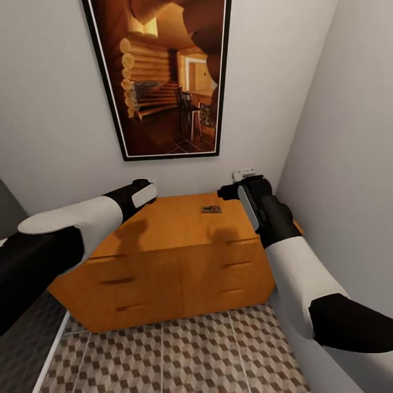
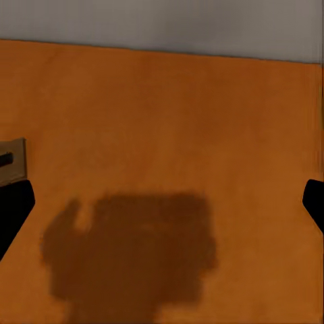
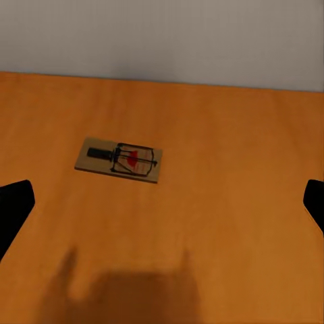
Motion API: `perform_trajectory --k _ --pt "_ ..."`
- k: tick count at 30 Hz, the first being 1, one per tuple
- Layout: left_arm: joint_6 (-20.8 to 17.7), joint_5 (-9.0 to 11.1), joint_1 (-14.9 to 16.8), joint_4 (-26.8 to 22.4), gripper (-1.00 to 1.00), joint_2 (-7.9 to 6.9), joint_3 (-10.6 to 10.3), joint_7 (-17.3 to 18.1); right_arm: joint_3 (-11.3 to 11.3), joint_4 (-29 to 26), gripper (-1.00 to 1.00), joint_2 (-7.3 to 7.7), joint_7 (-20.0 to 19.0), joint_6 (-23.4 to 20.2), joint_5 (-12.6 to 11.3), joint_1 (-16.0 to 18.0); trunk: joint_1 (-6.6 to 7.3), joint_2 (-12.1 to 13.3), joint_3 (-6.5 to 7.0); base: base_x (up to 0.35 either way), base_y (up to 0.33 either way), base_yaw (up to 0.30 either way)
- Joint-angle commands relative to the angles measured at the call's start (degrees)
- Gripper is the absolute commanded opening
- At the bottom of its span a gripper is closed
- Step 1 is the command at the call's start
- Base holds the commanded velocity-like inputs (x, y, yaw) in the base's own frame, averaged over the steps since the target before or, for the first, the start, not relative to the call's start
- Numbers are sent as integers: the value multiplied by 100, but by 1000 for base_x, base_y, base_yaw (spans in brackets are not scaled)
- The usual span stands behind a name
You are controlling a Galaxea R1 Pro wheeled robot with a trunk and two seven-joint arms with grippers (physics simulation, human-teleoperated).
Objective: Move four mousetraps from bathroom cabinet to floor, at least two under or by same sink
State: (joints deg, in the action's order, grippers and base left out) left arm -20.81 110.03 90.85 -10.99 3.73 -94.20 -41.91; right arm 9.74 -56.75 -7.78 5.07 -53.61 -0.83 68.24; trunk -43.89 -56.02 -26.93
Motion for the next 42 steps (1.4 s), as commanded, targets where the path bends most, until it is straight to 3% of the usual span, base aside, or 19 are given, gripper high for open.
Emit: perform_trajectory --k 1,3,6,8,13,16,17,20,23,32,37,40,41,42 --pt "-220 115 7 -13 100 6 -8 -54 10 -3 100 5 28 -29 -13 5 -4 -4 -7 207 0 0" --pt "-478 253 9 -14 100 12 21 -92 7 -3 100 8 26 -32 -13 5 -4 -4 -7 149 0 0" --pt "-1208 603 32 22 100 -25 163 -158 7 -4 100 11 22 -132 -9 5 -4 -4 -7 65 0 0" --pt "-1440 700 68 56 100 -79 241 -168 8 -7 100 12 22 -204 -8 5 -4 -4 -7 31 0 0" --pt "-1844 839 206 152 100 -410 569 -182 45 -23 100 0 -60 -331 2 5 -4 -4 -7 11 0 0" --pt "-2043 861 236 170 100 -679 799 -183 182 -26 100 4 -199 -359 3 9 -4 -4 -7 3 0 0" --pt "-2171 865 244 161 100 -839 928 -179 278 -27 100 7 -261 -366 3 11 -4 -4 -7 2 0 0" --pt "-2399 868 252 144 100 -1081 1175 -173 483 -25 100 11 -331 -374 4 13 -4 -4 -7 0 0 0" --pt "-2528 867 255 136 100 -1197 1366 -170 719 -13 100 14 -363 -373 4 19 -4 -4 -7 0 0 0" --pt "-2606 858 245 -35 100 -1237 1497 -165 1547 114 100 49 -701 -356 4 48 -4 -4 -7 0 0 0" --pt "-2605 849 241 -250 100 -1229 1500 -167 1938 277 100 59 -1360 -338 40 117 -4 -4 -7 0 0 0" --pt "-2604 847 241 -383 100 -1227 1500 -168 2082 350 100 78 -1865 -304 92 222 -4 -4 -7 0 0 0" --pt "-2604 846 240 -467 100 -1225 1504 -168 2145 378 100 111 -2201 -279 151 312 -4 -4 -7 0 0 0" --pt "-2604 846 240 -467 100 -1225 1504 -168 2145 378 100 111 -2201 -279 151 312 -4 -4 -7 0 0 0"
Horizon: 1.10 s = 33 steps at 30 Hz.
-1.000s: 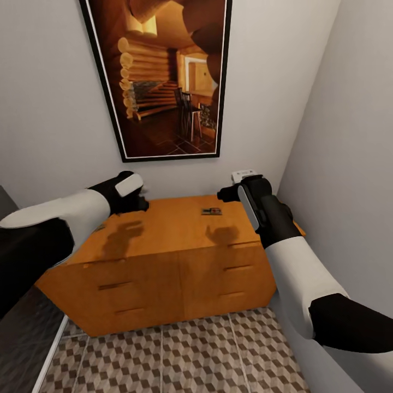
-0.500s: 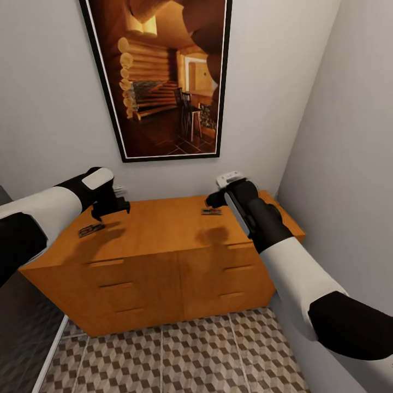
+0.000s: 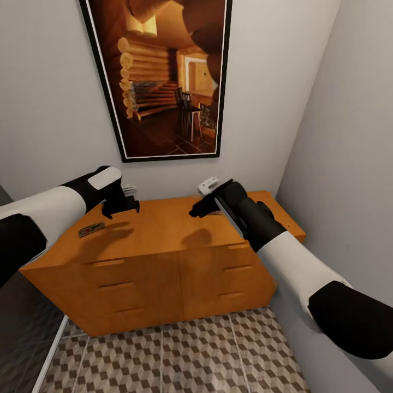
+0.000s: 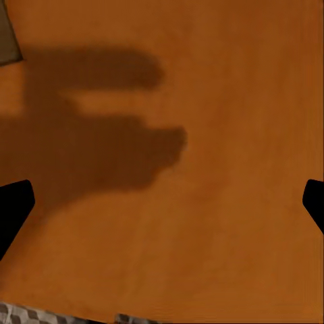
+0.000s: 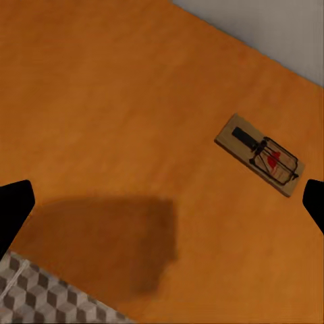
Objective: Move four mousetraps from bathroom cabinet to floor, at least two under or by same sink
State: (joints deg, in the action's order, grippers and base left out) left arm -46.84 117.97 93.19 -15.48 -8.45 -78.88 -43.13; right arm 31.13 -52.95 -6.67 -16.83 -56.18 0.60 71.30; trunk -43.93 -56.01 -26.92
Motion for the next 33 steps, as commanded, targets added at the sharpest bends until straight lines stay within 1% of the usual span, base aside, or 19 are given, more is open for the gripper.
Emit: perform_trajectory --k 1,5,8,10,11,14,18,20,22,23,27,33 --pt "0 53 7 -94 100 -3 -26 -48 48 19 100 62 -344 1 97 91 -1 -5 -7 0 0 0" --pt "0 57 1 -249 100 8 -23 -52 94 25 100 244 -1047 69 353 201 -1 -5 -7 0 0 0" --pt "0 58 -4 -391 100 9 -23 -57 134 13 100 373 -1629 206 604 239 -1 -5 -7 0 0 0" --pt "0 58 -10 -491 100 9 -22 -58 171 7 100 431 -2019 341 814 254 -1 -5 -7 0 0 0" --pt "0 62 -13 -585 100 9 -22 -58 202 1 100 468 -2383 491 1067 263 -1 -5 -7 0 0 0" --pt "3 65 -17 -724 100 10 -22 -57 231 -11 100 496 -2849 694 1511 271 -1 -5 -7 0 0 0" --pt "12 68 -23 -940 100 8 -22 -48 248 -64 100 510 -3345 873 2107 276 -1 -5 -7 0 0 0" --pt "21 68 -25 -1058 100 11 -19 -45 250 -105 100 509 -3561 923 2340 277 -1 -5 -7 7 0 0" --pt "28 68 -26 -1172 100 17 -17 -42 251 -152 100 509 -3758 958 2504 278 -1 -5 -7 68 0 0" --pt "37 68 -27 -1276 100 35 -12 -40 252 -205 100 512 -3926 981 2619 278 -1 -5 -7 168 -5 0" --pt "46 71 -28 -1414 100 106 -8 -39 253 -354 100 518 -4146 1031 2745 279 -1 -5 -7 231 -35 0" --pt "62 75 -29 -1485 100 195 -5 -38 255 -500 100 524 -4270 1124 2806 279 -1 -5 -7 290 -79 0"
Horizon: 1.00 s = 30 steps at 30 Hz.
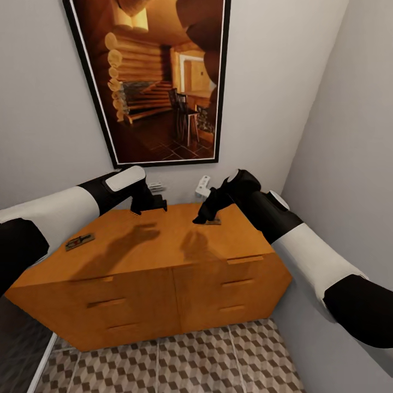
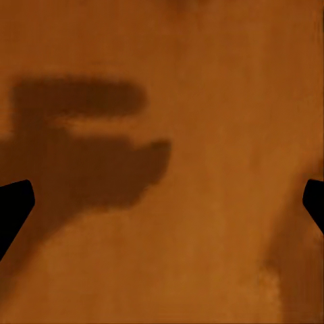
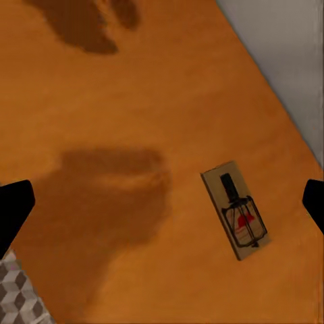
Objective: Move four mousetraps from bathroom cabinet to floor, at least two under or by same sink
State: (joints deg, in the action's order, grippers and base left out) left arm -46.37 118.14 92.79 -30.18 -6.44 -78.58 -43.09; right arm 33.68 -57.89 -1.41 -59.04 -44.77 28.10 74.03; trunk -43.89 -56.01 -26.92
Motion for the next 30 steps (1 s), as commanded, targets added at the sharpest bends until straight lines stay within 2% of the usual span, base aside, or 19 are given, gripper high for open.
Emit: perform_trajectory --k 1,10,19,30 --pt "16 59 11 -20 100 1 -35 -42 1 -18 100 -3 -59 -5 59 6 -4 -5 -7 311 -90 0" --pt "17 60 11 -31 100 14 -34 -55 6 -67 100 5 -295 53 56 6 -4 -5 -7 253 -43 0" --pt "14 64 11 -22 100 15 -38 -59 2 -110 100 1 -517 214 62 -7 -4 -5 -7 41 -5 0" --pt "14 68 9 -18 100 12 -39 -61 7 -174 100 2 -536 255 64 -27 -4 -5 -7 3 0 0"
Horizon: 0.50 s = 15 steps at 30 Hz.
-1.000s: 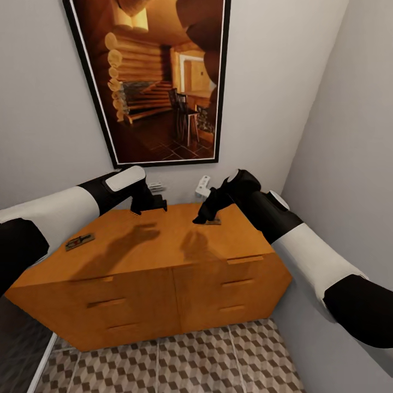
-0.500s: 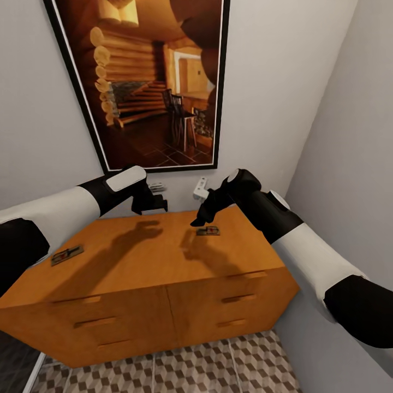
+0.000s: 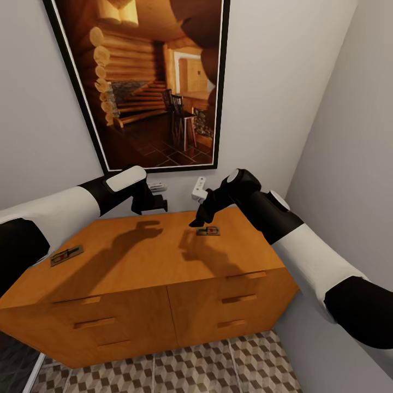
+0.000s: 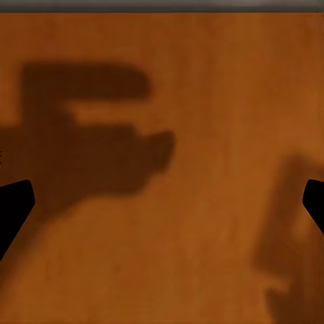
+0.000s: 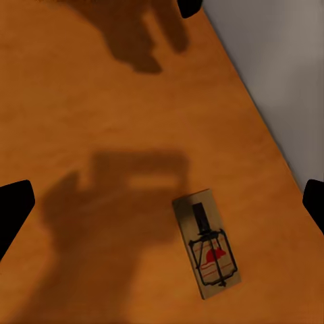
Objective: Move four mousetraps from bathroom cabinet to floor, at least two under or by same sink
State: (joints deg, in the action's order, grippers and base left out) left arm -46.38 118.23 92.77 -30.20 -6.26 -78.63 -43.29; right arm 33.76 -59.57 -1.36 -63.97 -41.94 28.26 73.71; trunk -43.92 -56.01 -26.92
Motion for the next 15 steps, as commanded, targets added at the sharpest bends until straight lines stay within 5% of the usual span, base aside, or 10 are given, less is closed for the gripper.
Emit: perform_trajectory --k 1,15 --pt "15 60 11 -15 100 -8 -33 -41 -1 -6 100 -5 -45 -25 48 -2 -1 -5 -7 0 0 0" --pt "15 65 5 -26 100 -25 -33 -40 0 53 100 21 -38 -11 65 -140 -1 -5 -7 0 0 0"
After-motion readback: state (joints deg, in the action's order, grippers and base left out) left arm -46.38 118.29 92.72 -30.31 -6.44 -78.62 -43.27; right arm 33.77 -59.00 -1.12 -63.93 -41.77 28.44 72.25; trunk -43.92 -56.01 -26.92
